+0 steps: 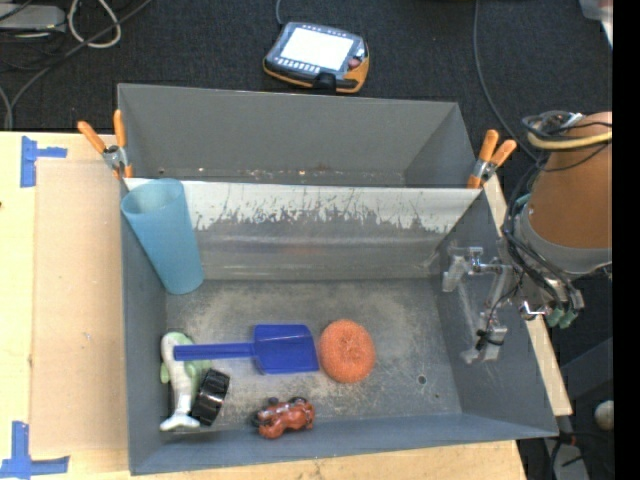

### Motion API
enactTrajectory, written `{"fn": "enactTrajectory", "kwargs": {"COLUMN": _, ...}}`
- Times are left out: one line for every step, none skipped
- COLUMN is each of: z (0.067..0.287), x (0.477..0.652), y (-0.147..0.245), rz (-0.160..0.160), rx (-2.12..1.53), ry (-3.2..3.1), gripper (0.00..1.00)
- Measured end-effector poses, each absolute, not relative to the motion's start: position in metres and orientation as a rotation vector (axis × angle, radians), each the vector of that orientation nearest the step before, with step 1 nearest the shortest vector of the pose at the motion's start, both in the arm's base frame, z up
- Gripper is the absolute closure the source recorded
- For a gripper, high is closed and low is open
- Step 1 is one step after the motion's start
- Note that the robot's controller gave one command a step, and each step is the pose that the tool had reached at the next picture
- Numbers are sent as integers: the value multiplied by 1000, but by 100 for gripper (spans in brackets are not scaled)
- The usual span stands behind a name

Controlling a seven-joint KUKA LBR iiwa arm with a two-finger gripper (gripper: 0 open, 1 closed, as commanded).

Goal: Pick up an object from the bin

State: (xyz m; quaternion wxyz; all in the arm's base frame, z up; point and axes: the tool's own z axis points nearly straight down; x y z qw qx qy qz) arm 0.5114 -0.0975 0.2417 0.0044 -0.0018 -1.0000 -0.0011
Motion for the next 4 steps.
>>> {"fn": "enactTrajectory", "kwargs": {"z": 245, "x": 513, "y": -97, "rz": -1, "rx": 3, "ry": -3141, "gripper": 0}}
{"fn": "enactTrajectory", "kwargs": {"z": 85, "x": 499, "y": -12, "rz": -2, "rx": 130, "ry": -3139, "gripper": 0}}
{"fn": "enactTrajectory", "kwargs": {"z": 160, "x": 482, "y": 14, "rz": 6, "rx": 466, "ry": -3120, "gripper": 0}}
{"fn": "enactTrajectory", "kwargs": {"z": 98, "x": 509, "y": 44, "rz": -4, "rx": -53, "ry": -3134, "gripper": 0}}
